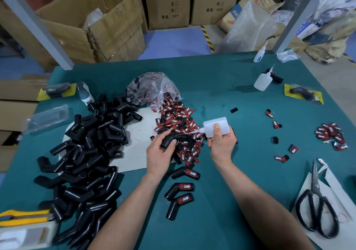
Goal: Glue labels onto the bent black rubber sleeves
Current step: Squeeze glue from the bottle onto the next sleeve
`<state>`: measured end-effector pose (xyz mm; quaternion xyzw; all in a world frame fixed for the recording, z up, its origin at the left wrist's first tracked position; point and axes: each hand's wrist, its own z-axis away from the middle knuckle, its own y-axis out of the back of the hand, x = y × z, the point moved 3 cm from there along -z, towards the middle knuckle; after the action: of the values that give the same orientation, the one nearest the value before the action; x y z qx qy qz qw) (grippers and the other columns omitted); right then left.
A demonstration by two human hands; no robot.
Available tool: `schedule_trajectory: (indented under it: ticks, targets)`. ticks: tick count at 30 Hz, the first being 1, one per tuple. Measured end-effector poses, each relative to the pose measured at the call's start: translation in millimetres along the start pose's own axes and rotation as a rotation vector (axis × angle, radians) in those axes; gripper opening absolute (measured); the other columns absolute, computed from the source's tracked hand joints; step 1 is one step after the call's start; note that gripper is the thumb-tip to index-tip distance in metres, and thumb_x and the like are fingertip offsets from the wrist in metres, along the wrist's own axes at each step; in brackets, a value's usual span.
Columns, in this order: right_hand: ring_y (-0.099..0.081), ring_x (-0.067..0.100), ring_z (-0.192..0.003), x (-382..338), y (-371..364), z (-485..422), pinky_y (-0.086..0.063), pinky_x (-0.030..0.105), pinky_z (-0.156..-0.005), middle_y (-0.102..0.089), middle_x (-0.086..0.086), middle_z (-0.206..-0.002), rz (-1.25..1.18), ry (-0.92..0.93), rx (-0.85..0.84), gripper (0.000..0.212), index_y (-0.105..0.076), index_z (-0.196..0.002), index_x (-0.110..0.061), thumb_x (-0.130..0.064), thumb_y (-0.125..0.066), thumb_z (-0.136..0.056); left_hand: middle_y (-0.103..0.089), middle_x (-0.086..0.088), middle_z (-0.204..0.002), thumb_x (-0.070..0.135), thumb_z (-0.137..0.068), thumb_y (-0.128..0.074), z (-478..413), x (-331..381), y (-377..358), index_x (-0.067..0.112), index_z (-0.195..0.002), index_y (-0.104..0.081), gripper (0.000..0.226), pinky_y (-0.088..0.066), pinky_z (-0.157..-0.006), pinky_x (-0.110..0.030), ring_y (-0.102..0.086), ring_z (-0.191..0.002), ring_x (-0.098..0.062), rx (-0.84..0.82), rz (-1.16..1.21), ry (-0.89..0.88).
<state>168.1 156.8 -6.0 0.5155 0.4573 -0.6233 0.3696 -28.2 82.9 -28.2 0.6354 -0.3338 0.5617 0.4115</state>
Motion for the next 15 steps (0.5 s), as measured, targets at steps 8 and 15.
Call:
schedule_trajectory:
  ticks: [8,15]
  targets:
    - [-0.043,0.013,-0.035,2.2,1.0,-0.1,-0.034,0.021,-0.035,-0.055,-0.004,-0.052,0.021,0.015,-0.019,0.036,-0.054,-0.078,-0.013,-0.047,-0.064,-0.082,-0.071,0.018,-0.116,0.02,-0.093,-0.076,-0.6,-0.8,0.5,0.062,-0.114,-0.067,0.048,-0.055,-0.086,-0.015,-0.071,-0.102,-0.006,0.006,-0.016,-0.024]
    - [-0.042,0.014,-0.034,3.1,1.1,-0.8,-0.034,0.021,-0.035,-0.054,-0.005,-0.052,0.04,0.022,-0.006,0.034,-0.053,-0.076,-0.014,-0.046,-0.063,-0.081,-0.071,0.017,-0.115,0.024,-0.091,-0.075,0.1,-0.3,0.6,0.059,-0.115,-0.068,0.042,-0.053,-0.078,-0.01,-0.071,-0.087,-0.001,-0.005,0.001,-0.007]
